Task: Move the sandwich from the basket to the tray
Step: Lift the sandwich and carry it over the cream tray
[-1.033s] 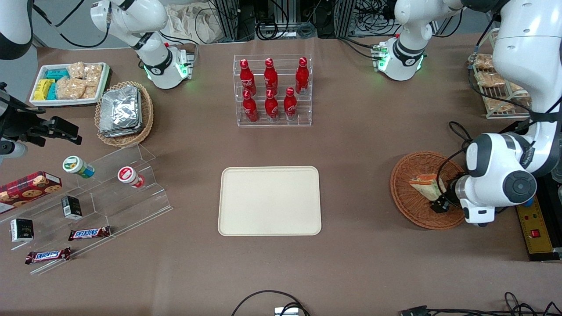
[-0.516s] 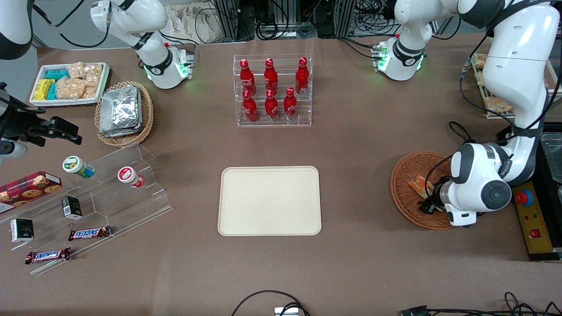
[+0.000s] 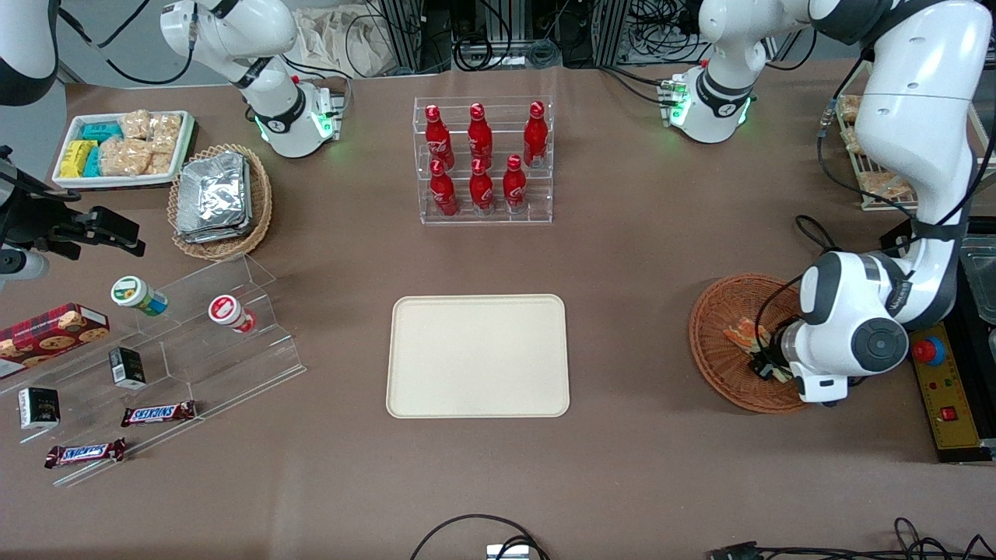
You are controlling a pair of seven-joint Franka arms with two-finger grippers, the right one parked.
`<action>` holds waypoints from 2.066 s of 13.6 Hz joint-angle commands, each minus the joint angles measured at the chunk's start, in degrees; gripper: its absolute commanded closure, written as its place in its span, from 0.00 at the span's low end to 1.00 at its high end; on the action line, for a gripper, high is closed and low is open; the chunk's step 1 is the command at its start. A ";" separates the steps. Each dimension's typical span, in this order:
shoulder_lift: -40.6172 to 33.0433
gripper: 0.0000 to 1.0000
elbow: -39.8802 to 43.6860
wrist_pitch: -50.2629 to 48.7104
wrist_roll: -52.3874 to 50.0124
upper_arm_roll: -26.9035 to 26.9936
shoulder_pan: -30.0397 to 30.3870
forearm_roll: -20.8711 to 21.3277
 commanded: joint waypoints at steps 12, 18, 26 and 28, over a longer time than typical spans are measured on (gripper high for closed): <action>1.11 1.00 17.96 -13.11 20.16 -15.70 -8.54 -0.47; 11.74 1.00 18.14 -0.38 19.46 -15.98 -19.25 0.23; 18.61 0.80 21.48 5.00 18.67 -11.85 -26.21 0.32; 18.88 0.38 21.30 5.00 18.76 -11.85 -26.47 0.32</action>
